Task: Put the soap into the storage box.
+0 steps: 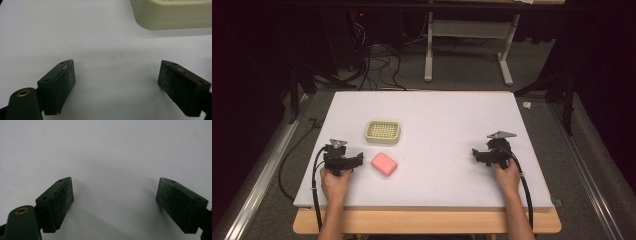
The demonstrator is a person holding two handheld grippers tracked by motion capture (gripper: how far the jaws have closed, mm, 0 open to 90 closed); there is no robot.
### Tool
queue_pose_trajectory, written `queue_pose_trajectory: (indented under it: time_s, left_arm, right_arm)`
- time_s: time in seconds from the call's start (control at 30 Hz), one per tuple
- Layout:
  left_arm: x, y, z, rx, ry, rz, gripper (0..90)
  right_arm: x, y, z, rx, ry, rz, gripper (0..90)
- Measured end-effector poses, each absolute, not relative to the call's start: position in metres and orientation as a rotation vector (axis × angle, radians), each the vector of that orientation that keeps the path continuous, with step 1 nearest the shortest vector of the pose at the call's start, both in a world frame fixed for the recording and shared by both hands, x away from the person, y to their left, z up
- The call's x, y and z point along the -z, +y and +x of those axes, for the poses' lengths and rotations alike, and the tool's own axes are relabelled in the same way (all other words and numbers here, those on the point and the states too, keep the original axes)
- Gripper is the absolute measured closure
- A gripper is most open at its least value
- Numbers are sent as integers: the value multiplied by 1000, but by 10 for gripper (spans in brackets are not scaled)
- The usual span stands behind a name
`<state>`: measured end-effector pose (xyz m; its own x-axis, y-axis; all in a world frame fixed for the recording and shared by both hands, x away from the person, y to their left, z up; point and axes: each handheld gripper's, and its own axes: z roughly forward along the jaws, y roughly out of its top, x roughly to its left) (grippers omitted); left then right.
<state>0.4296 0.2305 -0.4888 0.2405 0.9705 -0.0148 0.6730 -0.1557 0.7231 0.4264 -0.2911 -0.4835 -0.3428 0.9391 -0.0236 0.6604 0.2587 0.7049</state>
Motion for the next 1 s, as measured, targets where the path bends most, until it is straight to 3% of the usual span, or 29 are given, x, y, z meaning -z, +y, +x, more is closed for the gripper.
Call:
queue_pose_trajectory:
  time_s: [1.0]
  left_arm:
    - [466, 221, 408, -549, 1382, 1884, 131]
  right_arm:
    - [484, -291, 426, -846, 2092, 1448, 151]
